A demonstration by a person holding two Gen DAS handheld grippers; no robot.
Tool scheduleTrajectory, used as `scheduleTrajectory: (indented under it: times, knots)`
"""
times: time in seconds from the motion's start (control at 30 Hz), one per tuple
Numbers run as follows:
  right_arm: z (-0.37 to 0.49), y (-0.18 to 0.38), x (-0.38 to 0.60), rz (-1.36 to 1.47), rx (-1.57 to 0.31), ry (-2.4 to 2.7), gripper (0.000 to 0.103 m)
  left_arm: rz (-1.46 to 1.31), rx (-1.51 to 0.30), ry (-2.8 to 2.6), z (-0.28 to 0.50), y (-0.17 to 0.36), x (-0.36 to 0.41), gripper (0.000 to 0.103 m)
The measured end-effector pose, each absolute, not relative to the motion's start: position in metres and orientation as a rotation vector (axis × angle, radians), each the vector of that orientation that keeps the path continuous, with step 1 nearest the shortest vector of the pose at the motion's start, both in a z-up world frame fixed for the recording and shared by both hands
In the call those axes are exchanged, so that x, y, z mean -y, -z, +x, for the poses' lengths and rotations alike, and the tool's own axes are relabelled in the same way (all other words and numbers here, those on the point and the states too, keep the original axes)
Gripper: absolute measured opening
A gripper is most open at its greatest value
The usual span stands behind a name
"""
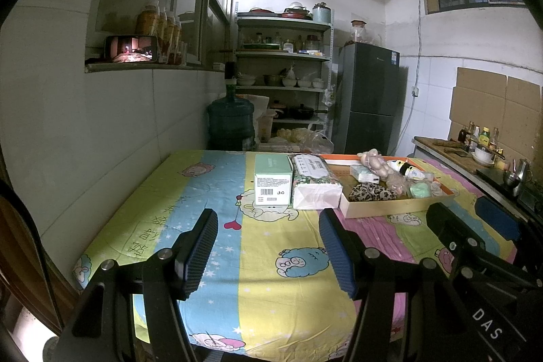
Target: Organize soft objects
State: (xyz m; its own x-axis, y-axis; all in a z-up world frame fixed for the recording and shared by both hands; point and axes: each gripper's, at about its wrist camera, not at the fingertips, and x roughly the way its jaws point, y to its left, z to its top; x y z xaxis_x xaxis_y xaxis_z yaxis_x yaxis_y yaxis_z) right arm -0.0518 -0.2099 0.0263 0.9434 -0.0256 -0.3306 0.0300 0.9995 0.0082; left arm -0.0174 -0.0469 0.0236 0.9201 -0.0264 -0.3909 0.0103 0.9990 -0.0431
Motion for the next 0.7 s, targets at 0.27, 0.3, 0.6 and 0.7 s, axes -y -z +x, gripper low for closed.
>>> scheduleTrajectory:
  times: [0.27,0.3,0.6,0.7]
  knots:
    - [-0.0513,-0.0263,0.2101,0.014,-0.338,0.028,0.073,-0.041,-0.402,0.019,-0.0169,-0.0239,0.0471,0.062]
    - [-0.0518,-0.0265,0.2098,0.014,-0.338,0.028,0.073,-0.041,-0.402,0.018,-0.0168,-0.0239,0.0472,0.062]
    - [-0.0509,-0.0265,0.2103,0.013,-0.337,0.028,0.073,-0.040,-0.402,0.019,-0.0166,-0.0241,0.0470,0.062]
    - [-0.0512,-0.0265,0.2088,0.013,-0.337,0.028,0.073,-0.040,-0.402,0.019,-0.0174,-0.0241,0.0467,0.062]
